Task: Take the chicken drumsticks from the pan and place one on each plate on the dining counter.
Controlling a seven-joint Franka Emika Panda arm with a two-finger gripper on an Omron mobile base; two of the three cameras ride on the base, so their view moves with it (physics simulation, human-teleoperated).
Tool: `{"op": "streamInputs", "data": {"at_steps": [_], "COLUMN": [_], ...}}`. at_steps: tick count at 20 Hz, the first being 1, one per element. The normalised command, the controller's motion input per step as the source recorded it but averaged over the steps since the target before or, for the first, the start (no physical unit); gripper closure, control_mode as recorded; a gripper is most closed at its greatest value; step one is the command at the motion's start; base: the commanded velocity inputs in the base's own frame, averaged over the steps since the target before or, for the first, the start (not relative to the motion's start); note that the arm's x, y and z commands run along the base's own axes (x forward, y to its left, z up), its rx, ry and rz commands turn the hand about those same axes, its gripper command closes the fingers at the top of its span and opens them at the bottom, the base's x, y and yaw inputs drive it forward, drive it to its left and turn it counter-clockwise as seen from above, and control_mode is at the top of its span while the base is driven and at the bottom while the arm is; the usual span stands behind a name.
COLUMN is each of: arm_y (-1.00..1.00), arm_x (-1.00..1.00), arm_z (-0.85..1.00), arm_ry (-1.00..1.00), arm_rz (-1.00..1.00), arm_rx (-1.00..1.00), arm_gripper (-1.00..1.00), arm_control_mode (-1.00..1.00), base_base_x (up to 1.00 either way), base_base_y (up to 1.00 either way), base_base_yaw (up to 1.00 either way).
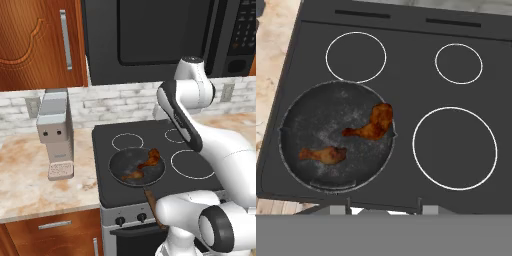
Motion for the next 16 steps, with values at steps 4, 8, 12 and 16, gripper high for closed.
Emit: {"op": "streamInputs", "data": {"at_steps": [4, 8, 12, 16], "arm_y": [0.00, 0.00, 0.11, 0.27], "arm_x": [-0.12, -0.36, -0.44, -0.29], "arm_z": [0.00, -0.07, -0.22, -0.31], "arm_ry": [-0.02, -0.07, -0.04, -0.05], "arm_rz": [0.00, 0.00, 0.00, -0.09], "arm_rx": [0.00, 0.08, 0.08, 0.11], "arm_gripper": [-1.00, -1.00, -1.00, -1.00], "arm_control_mode": [-1.00, -1.00, -1.00, -1.00], "base_base_x": [0.00, 0.00, 0.00, 0.00], "base_base_y": [0.00, 0.00, 0.00, 0.00], "base_base_yaw": [0.00, 0.00, 0.00, 0.00]}}
